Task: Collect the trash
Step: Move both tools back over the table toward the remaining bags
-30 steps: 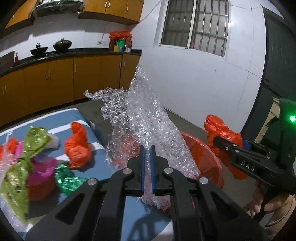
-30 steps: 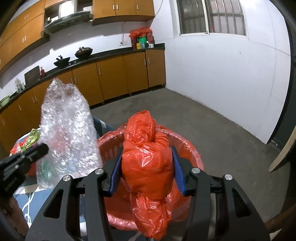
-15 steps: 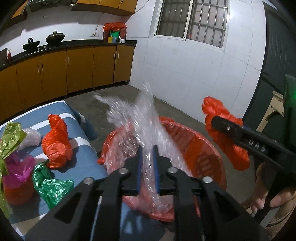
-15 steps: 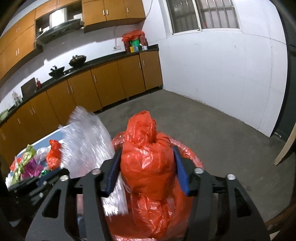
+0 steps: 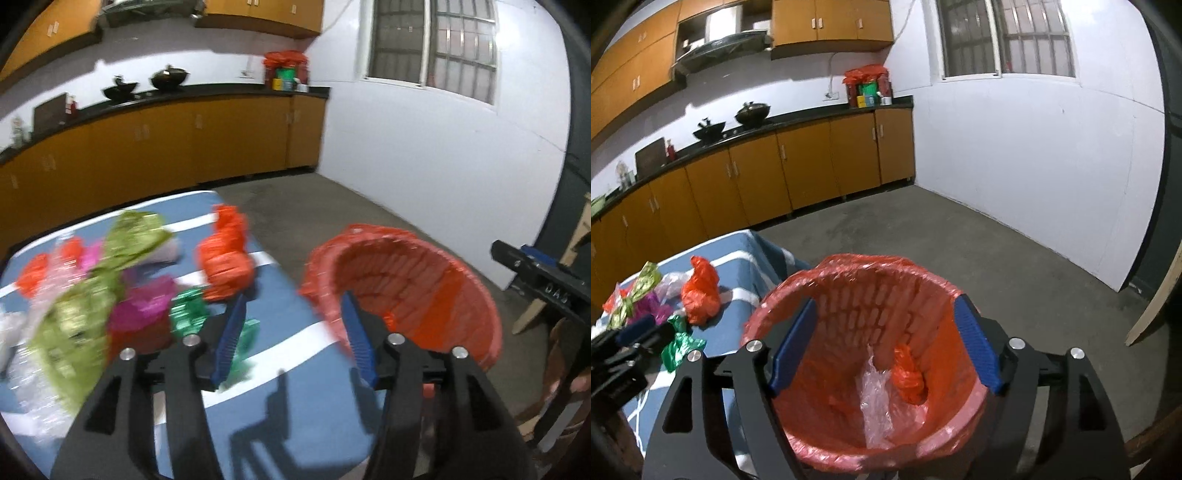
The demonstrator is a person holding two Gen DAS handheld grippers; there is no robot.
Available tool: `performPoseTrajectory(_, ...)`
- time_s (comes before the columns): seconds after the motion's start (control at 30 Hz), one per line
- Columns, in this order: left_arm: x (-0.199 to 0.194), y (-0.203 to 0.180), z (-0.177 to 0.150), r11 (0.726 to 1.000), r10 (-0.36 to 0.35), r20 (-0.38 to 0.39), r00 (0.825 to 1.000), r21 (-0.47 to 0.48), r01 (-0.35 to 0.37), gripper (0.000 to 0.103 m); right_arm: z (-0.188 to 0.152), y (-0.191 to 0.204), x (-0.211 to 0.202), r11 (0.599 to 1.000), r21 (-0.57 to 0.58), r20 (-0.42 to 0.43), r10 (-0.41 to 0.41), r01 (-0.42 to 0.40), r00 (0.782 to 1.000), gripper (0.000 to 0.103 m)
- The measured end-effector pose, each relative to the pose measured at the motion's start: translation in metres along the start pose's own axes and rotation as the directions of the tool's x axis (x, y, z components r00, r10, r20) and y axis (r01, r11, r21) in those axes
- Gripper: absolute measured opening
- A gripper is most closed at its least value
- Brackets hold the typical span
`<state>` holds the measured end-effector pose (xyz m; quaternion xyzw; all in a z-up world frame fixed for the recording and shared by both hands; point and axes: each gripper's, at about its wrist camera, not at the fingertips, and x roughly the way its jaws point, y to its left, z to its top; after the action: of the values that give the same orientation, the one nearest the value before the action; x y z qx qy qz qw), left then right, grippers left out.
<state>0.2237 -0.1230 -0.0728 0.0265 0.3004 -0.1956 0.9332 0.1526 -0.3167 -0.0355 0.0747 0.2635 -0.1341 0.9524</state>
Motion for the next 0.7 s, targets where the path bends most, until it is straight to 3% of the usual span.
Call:
performPoseTrajectory(0.27,-0.054,0.062,-0.020,0.984,0.160,0.037,0.986,-0.079,-0.157,0.062,-0.006,0.052,0.000,0.993,-0.057,-0.028,0.099,-0.101,0.995,0.076)
performPoseTrajectory(0.57,-0.099,0.139,-0.037,0.925,0.339,0.038,0.940,-0.199,-0.325,0.063,-0.014,0.129,0.007,0.959,-0.147,-0.075,0.233,-0.242,0.970,0.075)
performPoseTrajectory(0.7,-0.109,0.163,-0.040,0.899,0.384,0.032,0.923,-0.240,-0.366,0.063,-0.019,0.164,0.019,0.936,-0.183,-0.119,0.282,-0.300,0.952,0.068)
